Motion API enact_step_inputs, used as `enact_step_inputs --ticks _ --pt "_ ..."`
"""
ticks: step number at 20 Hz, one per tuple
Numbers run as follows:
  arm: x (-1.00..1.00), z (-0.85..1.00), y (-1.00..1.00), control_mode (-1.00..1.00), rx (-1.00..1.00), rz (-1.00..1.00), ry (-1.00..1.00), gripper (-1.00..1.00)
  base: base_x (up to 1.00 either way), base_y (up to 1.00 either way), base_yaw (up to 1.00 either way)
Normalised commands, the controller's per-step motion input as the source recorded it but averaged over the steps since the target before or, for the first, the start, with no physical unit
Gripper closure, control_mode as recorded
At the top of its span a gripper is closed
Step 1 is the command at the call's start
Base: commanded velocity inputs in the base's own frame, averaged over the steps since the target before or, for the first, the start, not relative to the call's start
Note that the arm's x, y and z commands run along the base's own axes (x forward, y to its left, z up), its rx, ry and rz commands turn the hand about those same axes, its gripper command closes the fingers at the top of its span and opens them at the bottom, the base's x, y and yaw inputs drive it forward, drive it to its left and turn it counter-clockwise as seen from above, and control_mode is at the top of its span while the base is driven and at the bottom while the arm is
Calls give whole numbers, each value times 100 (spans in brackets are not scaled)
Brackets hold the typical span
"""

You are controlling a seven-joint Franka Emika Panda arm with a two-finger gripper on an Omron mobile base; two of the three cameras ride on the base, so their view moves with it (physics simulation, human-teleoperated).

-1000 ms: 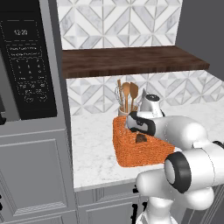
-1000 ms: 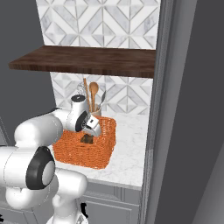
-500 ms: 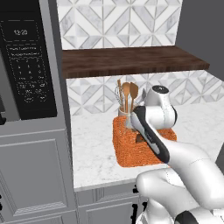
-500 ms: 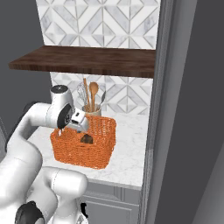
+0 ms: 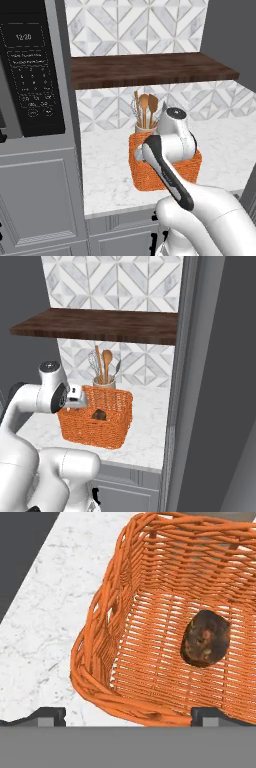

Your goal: Open the cabinet, pick up the bread from the cabinet and place it in the basket. Then move the basket to the dining counter.

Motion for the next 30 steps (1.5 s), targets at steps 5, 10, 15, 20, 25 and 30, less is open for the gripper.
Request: enact_step_inputs --ticks 5,10,15,20,25,30 --pt "34 0 47 -100 -13 24 14 -100 0 0 0" --pt "20 -9 19 -100 -9 18 12 -100 0 0 0" --pt "17 -23 -5 -100 -4 9 5 -100 0 0 0" --pt "1 -36 -11 -100 0 3 0 -100 0 0 0" --pt "0 -53 -1 -100 0 0 0 -100 0 0 0" --pt "16 -48 0 -100 0 0 0 -100 0 0 0"
